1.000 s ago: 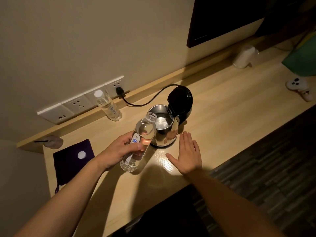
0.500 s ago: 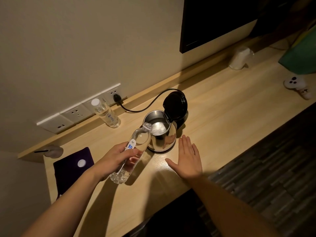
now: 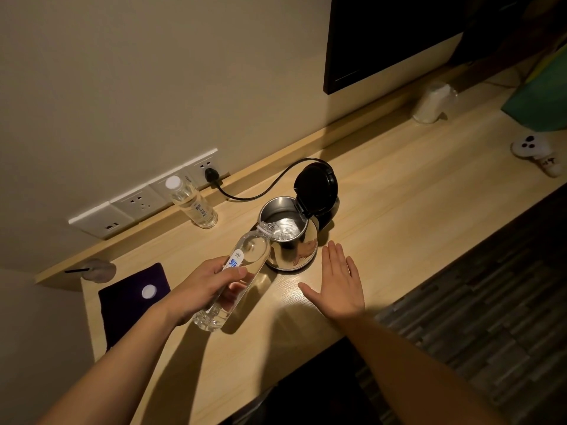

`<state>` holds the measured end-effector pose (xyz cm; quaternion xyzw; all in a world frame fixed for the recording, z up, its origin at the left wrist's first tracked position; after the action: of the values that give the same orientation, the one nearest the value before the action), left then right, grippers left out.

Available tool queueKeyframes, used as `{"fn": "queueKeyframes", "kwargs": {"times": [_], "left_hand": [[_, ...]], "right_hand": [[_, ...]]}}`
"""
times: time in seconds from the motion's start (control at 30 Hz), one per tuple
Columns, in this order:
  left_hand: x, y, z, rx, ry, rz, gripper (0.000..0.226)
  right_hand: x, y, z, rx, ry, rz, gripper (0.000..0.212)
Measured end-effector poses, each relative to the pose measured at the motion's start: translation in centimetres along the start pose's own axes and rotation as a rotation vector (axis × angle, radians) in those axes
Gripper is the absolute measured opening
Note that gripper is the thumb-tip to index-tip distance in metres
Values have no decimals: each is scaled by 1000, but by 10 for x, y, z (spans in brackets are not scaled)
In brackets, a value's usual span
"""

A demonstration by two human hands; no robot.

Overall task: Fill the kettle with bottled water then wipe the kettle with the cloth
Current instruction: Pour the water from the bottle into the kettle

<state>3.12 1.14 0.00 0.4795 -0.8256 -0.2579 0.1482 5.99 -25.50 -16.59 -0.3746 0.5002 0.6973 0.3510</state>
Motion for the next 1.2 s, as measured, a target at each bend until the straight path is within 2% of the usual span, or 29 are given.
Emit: {"fn": "queueKeyframes", "kwargs": {"times": [0.1,0.23,0.53,1.2], "left_hand": [[0,0,1,-3,-3,6,89],[1,1,0,-5,5,32,73],[-2,1,3,-21,2,32,90],[-6,3,7,-52,15,44,88]], "right_hand": [[0,0,0,3,-5,-8,109],[2,-1,0,6,-4,-2,109],[5,-3,-1,19,8,-15,110],[3,-2,0,31,28,-14,111]]}}
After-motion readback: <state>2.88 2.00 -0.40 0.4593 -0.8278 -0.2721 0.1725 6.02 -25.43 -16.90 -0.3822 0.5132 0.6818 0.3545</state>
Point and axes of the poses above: each hand's wrist, its own y-axis away from the middle knuckle, its own x-axis out of the palm, z = x × y, the point moved 4 cm from there along -y, towards the middle knuckle, and after that the axes turned 14 degrees about z, right-handed, at the moved point
